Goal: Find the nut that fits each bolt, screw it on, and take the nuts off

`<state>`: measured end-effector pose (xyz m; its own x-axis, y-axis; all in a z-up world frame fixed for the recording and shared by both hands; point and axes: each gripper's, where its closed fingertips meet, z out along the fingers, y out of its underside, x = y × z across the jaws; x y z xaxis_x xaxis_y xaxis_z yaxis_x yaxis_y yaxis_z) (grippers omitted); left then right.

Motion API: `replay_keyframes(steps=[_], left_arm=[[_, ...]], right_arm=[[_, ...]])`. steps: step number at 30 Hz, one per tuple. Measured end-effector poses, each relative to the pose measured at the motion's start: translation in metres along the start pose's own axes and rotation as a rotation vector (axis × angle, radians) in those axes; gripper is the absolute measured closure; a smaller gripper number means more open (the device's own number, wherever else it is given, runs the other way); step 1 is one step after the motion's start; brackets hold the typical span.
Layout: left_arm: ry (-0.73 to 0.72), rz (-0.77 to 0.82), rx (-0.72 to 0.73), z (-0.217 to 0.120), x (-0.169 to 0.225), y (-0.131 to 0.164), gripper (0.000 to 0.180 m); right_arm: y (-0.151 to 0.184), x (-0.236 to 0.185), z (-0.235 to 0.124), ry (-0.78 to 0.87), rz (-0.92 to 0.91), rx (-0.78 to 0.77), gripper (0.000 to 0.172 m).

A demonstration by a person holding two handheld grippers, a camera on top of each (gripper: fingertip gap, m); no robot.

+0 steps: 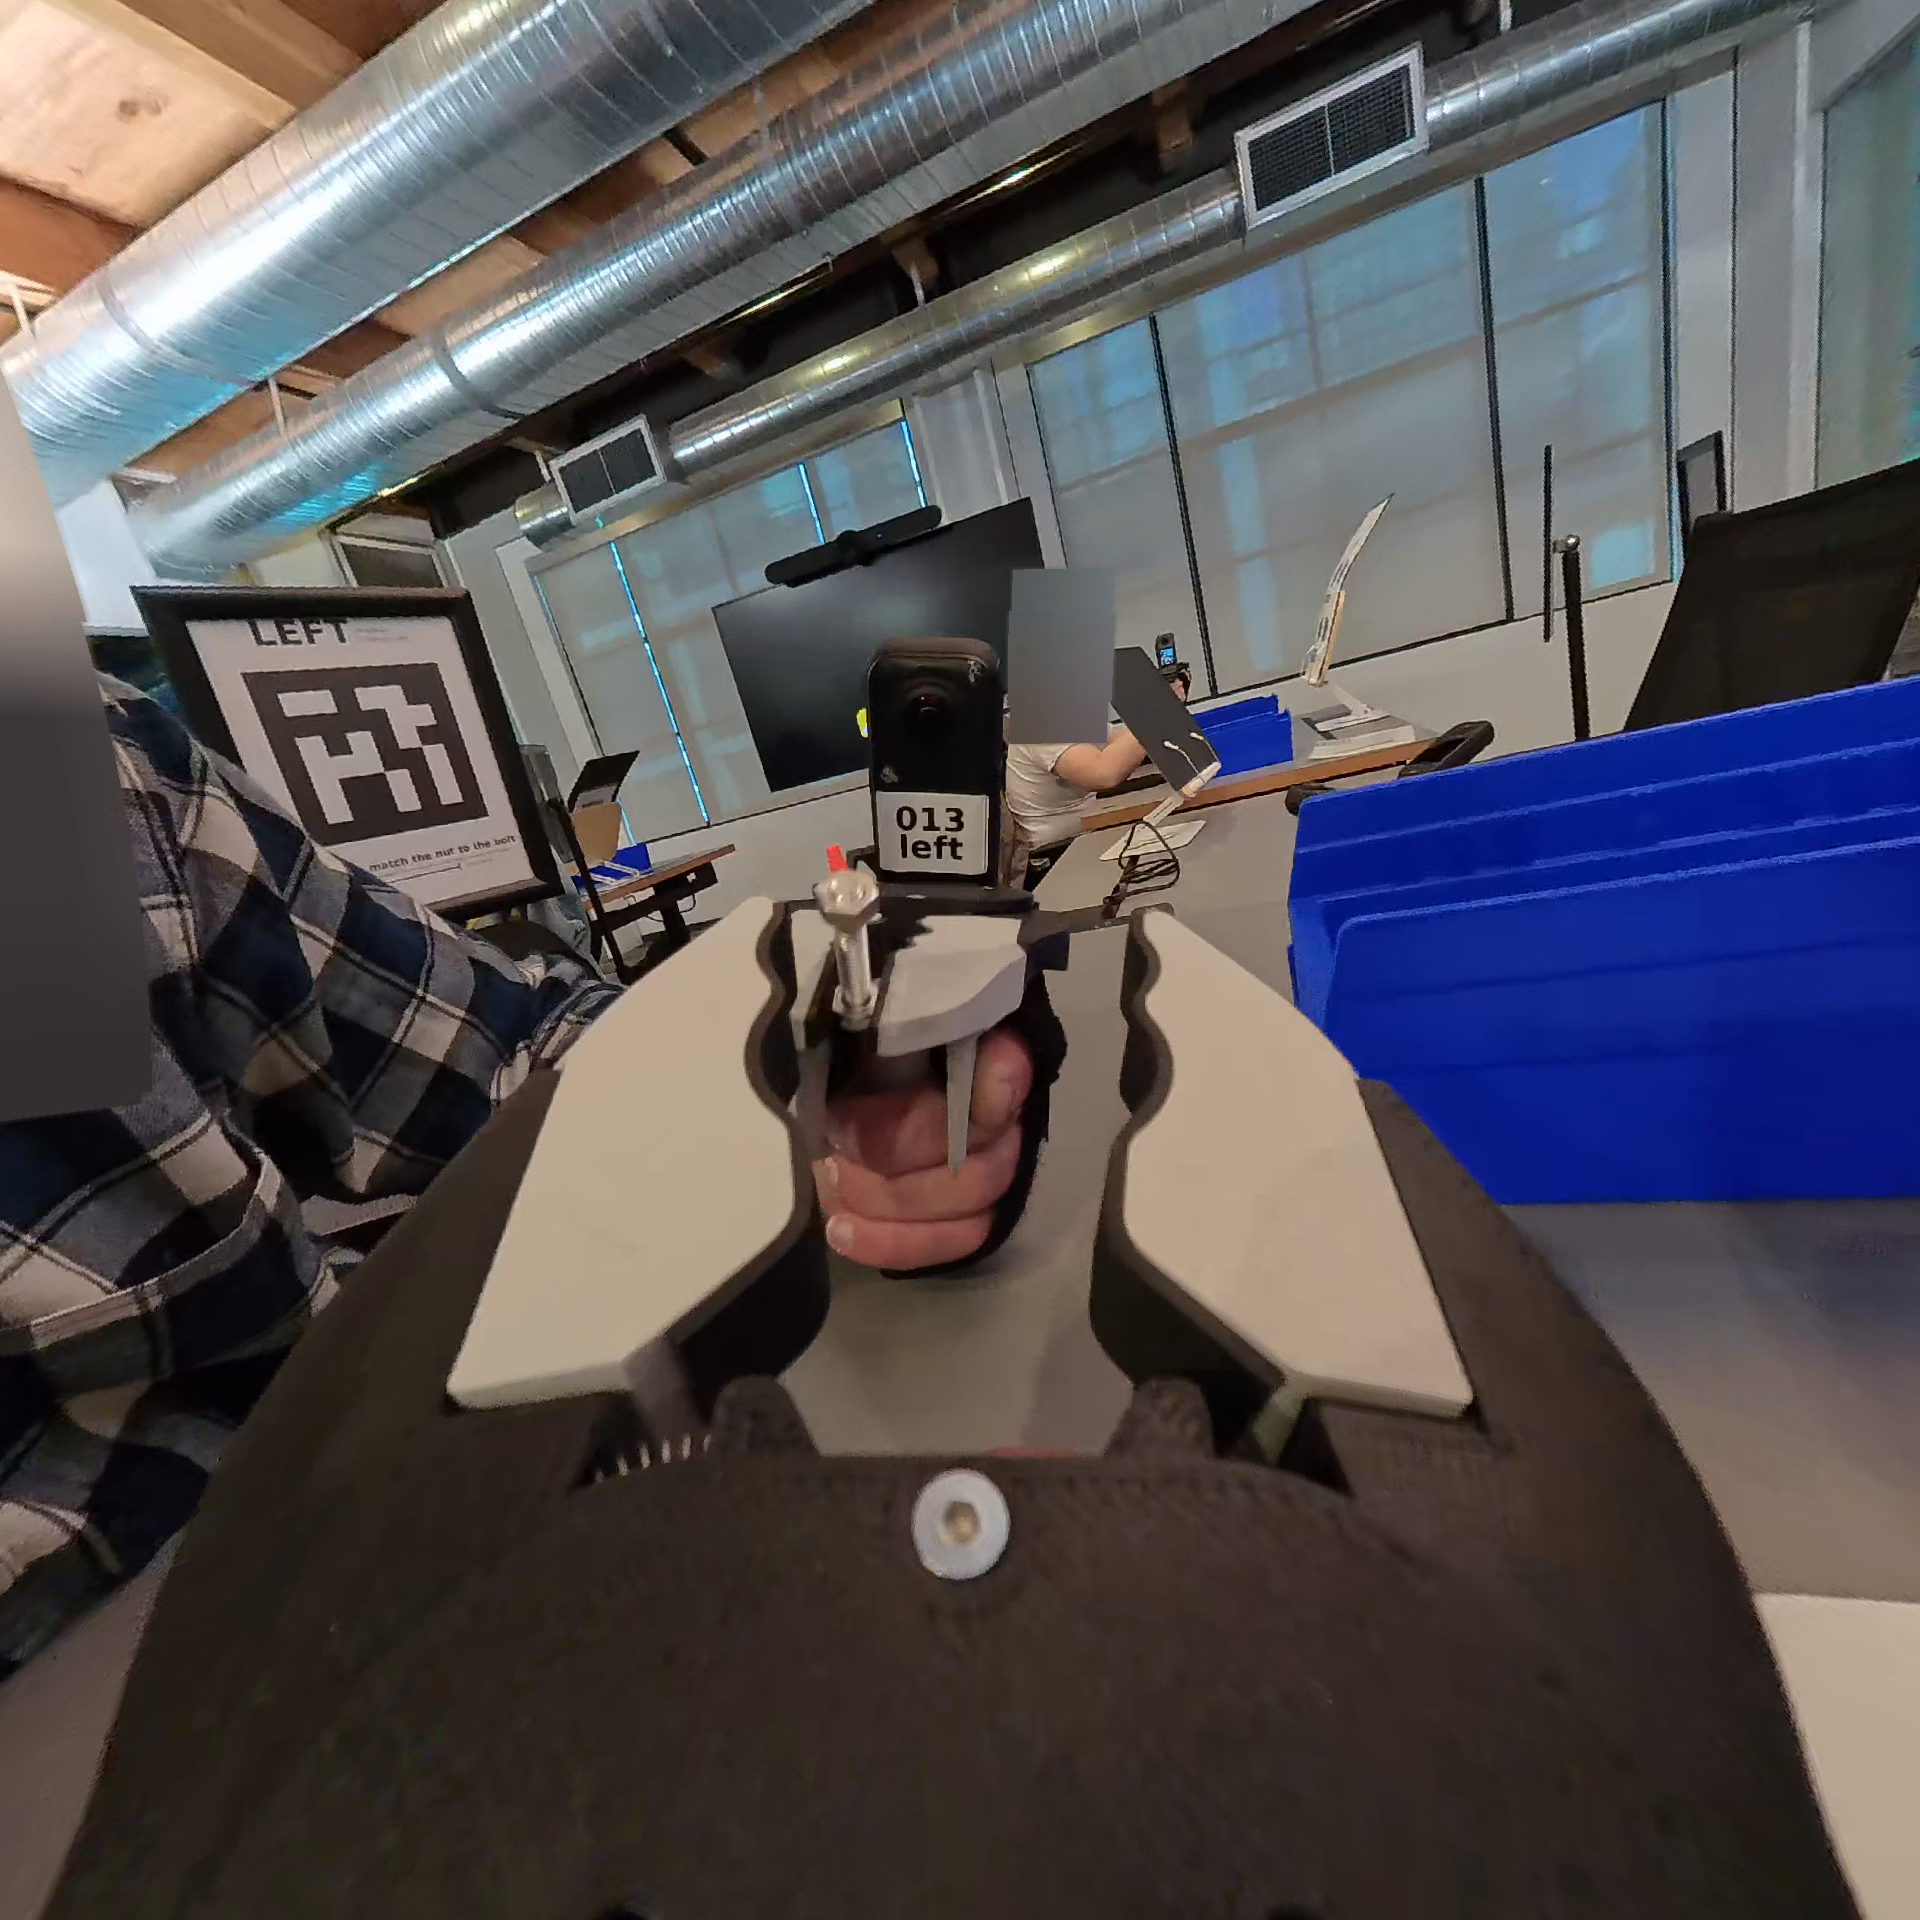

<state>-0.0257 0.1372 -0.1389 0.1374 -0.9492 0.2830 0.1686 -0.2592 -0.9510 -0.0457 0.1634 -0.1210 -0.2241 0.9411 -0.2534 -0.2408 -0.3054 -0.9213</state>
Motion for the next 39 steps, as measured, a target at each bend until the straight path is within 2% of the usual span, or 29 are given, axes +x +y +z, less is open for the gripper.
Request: replay_keyframes(steps=[6,7,9,15,25,27,29,39], left_arm=[[0.012,0.001,-0.002,0.001,0.003,0.000,0.171],[0.012,-0.002,0.014,0.000,0.003,-0.003,0.171],[0.010,0.011,0.017,-0.002,0.003,-0.005,0.171],[0.010,-0.004,0.011,-0.002,0.002,-0.002,0.171],[0.011,-0.004,-0.004,0.000,0.003,0.001,0.171],[0.018,-0.005,0.011,-0.002,0.003,-0.002,0.171],[0.014,0.010,0.003,-0.001,0.004,-0.002,0.171],[0.019,0.002,-0.007,0.000,0.004,0.002,0.171]], right_arm=[[0.000,0.006,-0.002,0.024,0.004,-0.003,0.109],[0.001,0.011,-0.004,0.045,0.011,-0.009,0.117],[0.002,0.019,-0.008,0.067,0.046,-0.002,0.115],[0.000,0.006,-0.005,0.011,0.021,0.006,0.112],[0.001,0.007,-0.004,0.024,0.010,-0.006,0.109],[0.004,0.015,-0.007,0.061,0.025,-0.018,0.117],[0.002,0.020,-0.010,0.070,0.057,-0.002,0.116],[0.002,0.000,-0.002,-0.013,-0.002,-0.015,0.111]])
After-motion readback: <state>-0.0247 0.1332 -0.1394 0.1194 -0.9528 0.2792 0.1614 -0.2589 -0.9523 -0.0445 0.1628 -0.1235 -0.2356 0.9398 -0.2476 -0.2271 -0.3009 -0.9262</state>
